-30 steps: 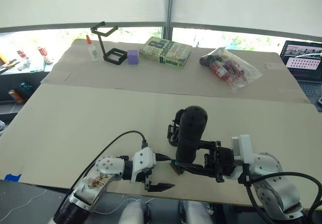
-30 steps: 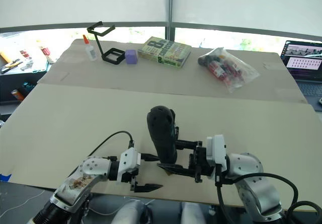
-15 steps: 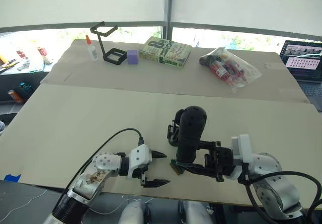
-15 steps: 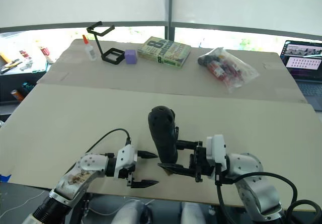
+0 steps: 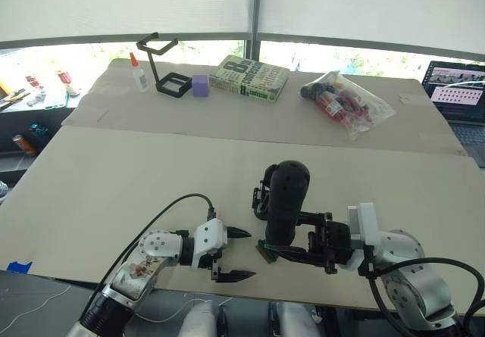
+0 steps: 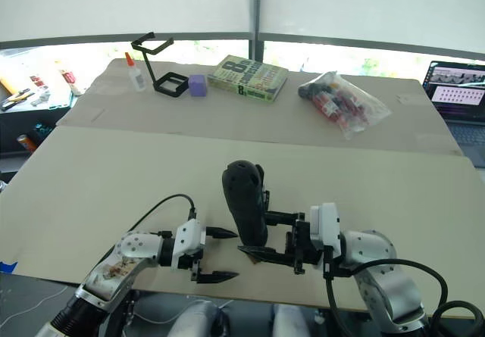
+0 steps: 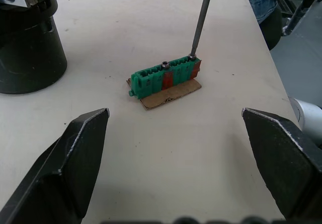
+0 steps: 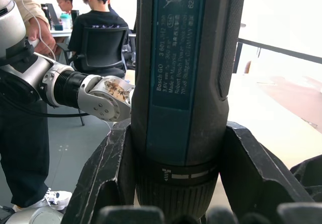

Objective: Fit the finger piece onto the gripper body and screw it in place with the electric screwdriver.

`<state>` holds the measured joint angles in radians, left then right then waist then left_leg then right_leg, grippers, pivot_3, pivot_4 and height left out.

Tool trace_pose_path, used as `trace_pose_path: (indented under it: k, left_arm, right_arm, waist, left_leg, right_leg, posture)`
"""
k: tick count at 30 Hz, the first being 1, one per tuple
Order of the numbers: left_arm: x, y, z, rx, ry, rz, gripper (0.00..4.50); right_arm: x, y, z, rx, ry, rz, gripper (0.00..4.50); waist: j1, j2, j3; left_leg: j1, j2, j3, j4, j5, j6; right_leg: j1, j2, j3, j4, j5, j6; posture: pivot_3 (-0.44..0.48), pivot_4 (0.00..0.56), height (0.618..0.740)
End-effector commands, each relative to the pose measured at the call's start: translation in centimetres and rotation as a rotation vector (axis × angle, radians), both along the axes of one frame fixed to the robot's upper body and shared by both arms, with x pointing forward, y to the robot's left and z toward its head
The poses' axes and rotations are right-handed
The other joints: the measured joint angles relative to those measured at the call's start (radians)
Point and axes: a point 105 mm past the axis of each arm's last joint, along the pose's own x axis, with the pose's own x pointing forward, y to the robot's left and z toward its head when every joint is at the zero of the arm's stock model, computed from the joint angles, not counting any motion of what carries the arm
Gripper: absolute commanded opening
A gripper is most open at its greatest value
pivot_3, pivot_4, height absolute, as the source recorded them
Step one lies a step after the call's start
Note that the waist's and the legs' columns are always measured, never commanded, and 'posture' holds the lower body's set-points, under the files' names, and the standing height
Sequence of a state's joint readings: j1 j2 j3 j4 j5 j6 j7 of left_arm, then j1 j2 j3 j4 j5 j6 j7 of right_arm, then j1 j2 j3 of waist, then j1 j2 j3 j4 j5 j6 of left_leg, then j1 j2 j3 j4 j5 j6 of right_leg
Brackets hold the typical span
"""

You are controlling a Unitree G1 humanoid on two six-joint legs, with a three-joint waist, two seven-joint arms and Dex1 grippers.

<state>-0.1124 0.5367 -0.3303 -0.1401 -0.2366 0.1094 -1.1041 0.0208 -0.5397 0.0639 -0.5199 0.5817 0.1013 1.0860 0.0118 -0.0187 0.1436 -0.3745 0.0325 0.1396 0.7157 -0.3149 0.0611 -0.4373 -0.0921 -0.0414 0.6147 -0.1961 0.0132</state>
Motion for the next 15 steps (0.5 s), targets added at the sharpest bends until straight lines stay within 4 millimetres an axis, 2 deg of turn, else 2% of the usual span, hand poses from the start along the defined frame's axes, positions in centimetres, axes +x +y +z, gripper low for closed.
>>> trace_pose_path:
  k: [1, 15]
  left_arm:
    - [-0.17, -0.19, 0.05, -0.012, -0.002, -0.008, 4.50]
    - [-0.19, -0.23, -0.01, -0.014, 0.001, -0.008, 4.50]
  right_arm:
    - [-0.17, -0.28, 1.25, 0.022, -0.067, -0.001, 1.93]
    - [-0.07, -0.32, 1.12, 0.016, -0.060, -0.006, 1.93]
  waist:
    - [0.000, 0.000, 0.000]
    - [0.000, 0.000, 0.000]
  left_leg:
    - [0.000, 0.000, 0.000, 0.000, 0.000, 0.000]
    - [0.000, 0.000, 0.000, 0.000, 0.000, 0.000]
  right_leg:
    - [0.000, 0.000, 0.000, 0.000, 0.000, 0.000]
    - [0.000, 0.000, 0.000, 0.000, 0.000, 0.000]
  posture:
    - [0.000, 0.150, 0.740]
    - [0.000, 0.150, 0.740]
